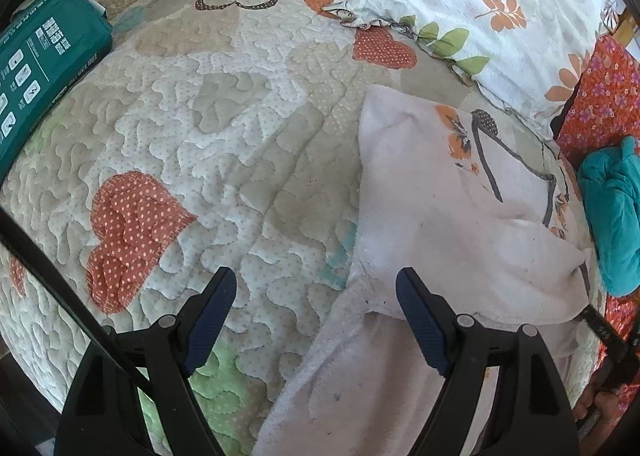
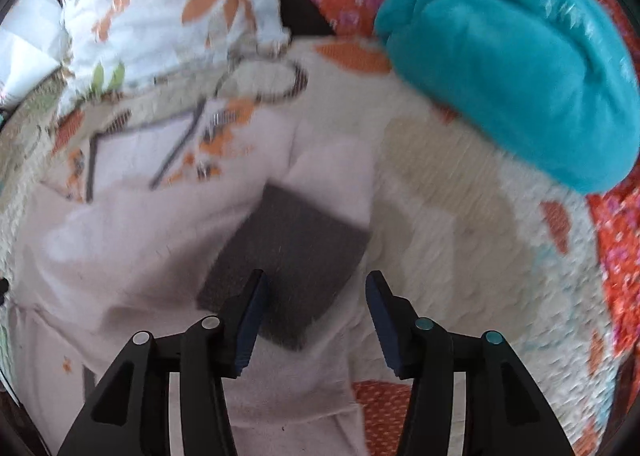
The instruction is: Fold small clothes
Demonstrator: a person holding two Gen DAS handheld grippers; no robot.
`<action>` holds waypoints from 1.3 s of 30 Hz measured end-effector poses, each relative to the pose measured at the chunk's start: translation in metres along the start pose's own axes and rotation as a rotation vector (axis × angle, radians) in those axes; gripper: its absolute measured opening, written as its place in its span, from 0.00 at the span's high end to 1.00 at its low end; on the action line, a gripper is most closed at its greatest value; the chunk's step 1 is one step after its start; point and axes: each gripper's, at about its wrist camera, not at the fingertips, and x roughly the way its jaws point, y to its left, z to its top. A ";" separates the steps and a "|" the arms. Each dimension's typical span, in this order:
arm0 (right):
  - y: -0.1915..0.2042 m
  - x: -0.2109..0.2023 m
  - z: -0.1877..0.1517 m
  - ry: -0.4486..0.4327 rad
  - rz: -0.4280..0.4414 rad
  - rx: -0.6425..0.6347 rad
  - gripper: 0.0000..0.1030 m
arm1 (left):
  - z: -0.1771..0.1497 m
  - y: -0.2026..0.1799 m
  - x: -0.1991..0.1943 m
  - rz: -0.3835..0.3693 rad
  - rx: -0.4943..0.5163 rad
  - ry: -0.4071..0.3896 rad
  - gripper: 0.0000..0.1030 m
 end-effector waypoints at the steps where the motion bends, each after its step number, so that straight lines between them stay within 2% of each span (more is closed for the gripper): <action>1: 0.002 0.003 -0.001 0.009 0.028 0.002 0.81 | 0.000 0.002 -0.001 0.002 -0.002 -0.004 0.21; 3: -0.001 -0.004 -0.002 -0.007 0.036 0.034 0.86 | 0.002 0.008 -0.003 0.004 -0.018 -0.012 0.21; 5: -0.011 -0.006 -0.001 -0.003 0.015 0.067 0.86 | 0.004 0.014 -0.004 0.007 -0.036 -0.017 0.21; 9: -0.034 -0.014 0.002 -0.028 -0.174 0.126 0.87 | 0.008 0.023 -0.006 0.002 -0.069 -0.024 0.21; 13: -0.046 -0.036 -0.019 -0.062 -0.106 0.189 0.81 | 0.007 0.023 -0.005 0.009 -0.059 -0.022 0.21; 17: -0.044 -0.051 -0.057 -0.081 -0.026 0.196 0.76 | 0.003 0.022 -0.002 0.000 -0.054 -0.006 0.21; 21: -0.045 -0.049 -0.088 -0.095 0.061 0.242 0.53 | -0.002 0.020 -0.003 0.000 -0.025 -0.008 0.21; 24: -0.053 -0.050 -0.121 -0.130 0.112 0.308 0.52 | -0.009 0.020 -0.002 -0.016 0.008 -0.023 0.21; 27: -0.060 -0.046 -0.145 -0.167 0.145 0.356 0.52 | -0.011 0.024 0.005 -0.065 -0.020 -0.028 0.21; 30: -0.060 -0.045 -0.145 -0.180 0.148 0.341 0.52 | -0.005 0.018 0.010 -0.085 -0.020 -0.048 0.21; 33: -0.054 -0.046 -0.144 -0.188 0.143 0.312 0.45 | 0.004 0.001 0.016 -0.124 0.007 -0.047 0.21; 35: -0.051 -0.045 -0.146 -0.198 0.129 0.295 0.45 | 0.008 -0.012 0.022 -0.117 0.031 -0.047 0.22; 37: -0.045 -0.044 -0.146 -0.203 0.099 0.259 0.42 | 0.011 -0.026 0.035 -0.071 0.074 -0.021 0.47; 38: -0.044 -0.044 -0.146 -0.205 0.094 0.249 0.41 | 0.012 -0.034 0.040 -0.033 0.120 -0.018 0.68; 39: -0.040 -0.043 -0.146 -0.210 0.082 0.232 0.38 | 0.012 -0.040 0.038 -0.019 0.150 -0.033 0.83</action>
